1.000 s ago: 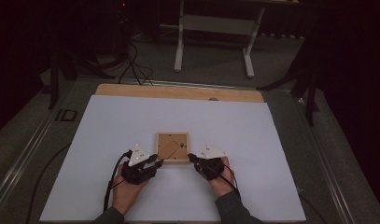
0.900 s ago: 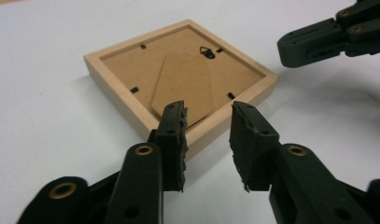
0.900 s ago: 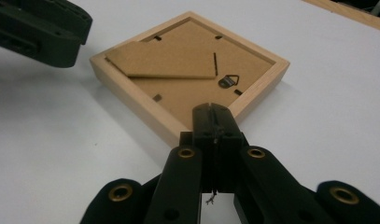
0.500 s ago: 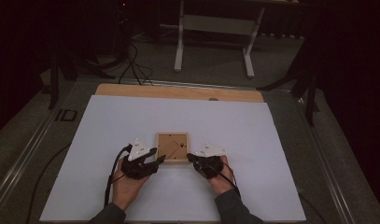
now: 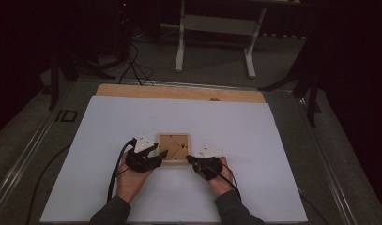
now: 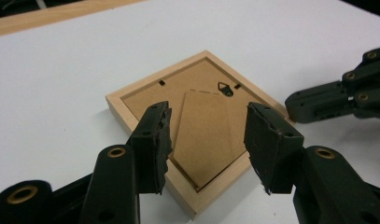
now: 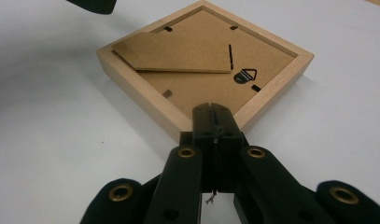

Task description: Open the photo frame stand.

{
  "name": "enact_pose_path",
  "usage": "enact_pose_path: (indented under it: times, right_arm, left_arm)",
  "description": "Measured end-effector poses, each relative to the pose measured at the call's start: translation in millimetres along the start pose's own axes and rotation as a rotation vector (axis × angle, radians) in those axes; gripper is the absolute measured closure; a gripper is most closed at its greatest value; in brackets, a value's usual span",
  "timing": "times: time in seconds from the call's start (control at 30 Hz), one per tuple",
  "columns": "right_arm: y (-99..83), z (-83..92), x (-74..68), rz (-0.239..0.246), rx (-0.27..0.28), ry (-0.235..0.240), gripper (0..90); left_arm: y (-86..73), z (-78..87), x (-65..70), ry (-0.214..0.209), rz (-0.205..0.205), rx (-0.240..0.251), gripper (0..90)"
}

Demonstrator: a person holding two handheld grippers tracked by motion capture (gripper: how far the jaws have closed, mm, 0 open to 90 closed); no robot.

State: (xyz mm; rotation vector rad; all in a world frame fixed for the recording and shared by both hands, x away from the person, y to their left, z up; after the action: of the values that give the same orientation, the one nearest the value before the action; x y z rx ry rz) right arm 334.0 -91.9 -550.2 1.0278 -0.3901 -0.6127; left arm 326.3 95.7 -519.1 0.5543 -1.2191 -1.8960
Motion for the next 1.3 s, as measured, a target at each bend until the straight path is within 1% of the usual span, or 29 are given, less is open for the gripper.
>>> enact_pose_path:
  times: [0.07, 0.1, 0.33, 0.4, 0.47, 0.57, 0.63, 0.67, 0.77, 0.83, 0.93, 1.0, 1.07, 1.13, 1.17, 1.23, 1.3]
  right_arm:
    - [-0.1, -0.2, 0.2, 0.003, 0.001, -0.003, 89.8]
    - [-0.1, -0.2, 0.4, 0.003, 0.002, -0.003, 89.7]
    - [-0.4, -0.4, 0.7, -0.004, 0.005, -0.008, 89.7]
    - [-0.5, -0.5, 1.0, -0.008, 0.007, -0.007, 89.6]
    - [-0.6, -0.5, 1.2, -0.009, 0.009, -0.006, 89.6]
    - [-0.8, -0.5, 0.9, -0.010, 0.010, -0.007, 89.6]
    - [-0.7, -0.5, 1.1, -0.010, 0.010, -0.006, 89.6]
    - [-0.8, -0.5, 1.1, -0.011, 0.011, -0.005, 89.5]
    - [-0.8, -0.5, 1.3, -0.011, 0.011, -0.004, 89.4]
    - [-0.8, -0.5, 1.2, -0.012, 0.012, -0.004, 89.4]
    - [-0.9, -0.4, 1.3, -0.014, 0.013, -0.005, 88.7]
    - [-1.1, -0.3, 1.6, -0.016, 0.014, -0.005, 88.7]
    - [-1.1, -0.4, 1.6, -0.017, 0.015, -0.005, 88.7]
    - [-1.2, -0.4, 1.5, -0.018, 0.016, -0.006, 88.6]
    - [-1.2, -0.4, 1.5, -0.018, 0.016, -0.006, 88.7]
    - [-1.3, -0.3, 1.5, -0.018, 0.017, -0.007, 88.7]
    - [-1.3, -0.3, 1.4, -0.020, 0.018, -0.007, 88.6]
  left_arm:
    - [-2.8, -2.3, 0.9, -0.002, -0.024, -0.021, 49.0]
    - [-4.1, -3.7, 1.1, -0.002, -0.029, -0.028, 48.6]
    - [-8.4, -12.3, -1.1, -0.002, -0.028, -0.054, 45.3]
    - [-9.1, -14.4, -1.7, -0.010, -0.028, -0.059, 44.5]
    - [-10.3, -17.5, -2.6, -0.007, -0.024, -0.070, 43.6]
    - [-11.5, -22.7, -3.7, -0.015, -0.015, -0.093, 42.9]
    - [-11.2, -25.0, -2.8, -0.022, -0.022, -0.106, 42.8]
    - [-10.6, -26.8, -2.0, -0.023, -0.035, -0.118, 42.8]
    - [-9.0, -31.4, -1.1, -0.021, -0.047, -0.133, 42.6]
    - [-8.4, -35.0, -1.0, -0.025, -0.039, -0.136, 42.6]
    - [-10.3, -39.0, -0.8, -0.029, -0.033, -0.151, 42.9]
    - [-12.3, -40.7, -1.0, -0.023, -0.046, -0.167, 43.2]
    - [-12.5, -40.9, -1.3, -0.017, -0.054, -0.166, 44.5]
    - [-12.2, -41.0, -1.6, -0.024, -0.048, -0.162, 48.1]
    - [-12.1, -40.8, -1.3, -0.028, -0.052, -0.164, 49.4]
    - [-11.8, -40.7, -0.3, -0.025, -0.072, -0.170, 51.2]
    - [-10.7, -40.2, -0.2, -0.023, -0.073, -0.171, 51.5]
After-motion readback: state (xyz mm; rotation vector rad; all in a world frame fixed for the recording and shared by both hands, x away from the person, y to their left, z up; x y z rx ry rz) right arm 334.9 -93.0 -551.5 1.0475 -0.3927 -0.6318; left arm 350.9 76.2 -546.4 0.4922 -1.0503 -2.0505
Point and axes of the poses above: each handheld gripper's, and its own axes: z roughly backward along the jaws, y roughly out of its top, x roughly to its right, the point moved 5 cm from there along -z, roughly forward along the jaws, and after that the axes turned 8 degrees about x, right-handed, at the moved point
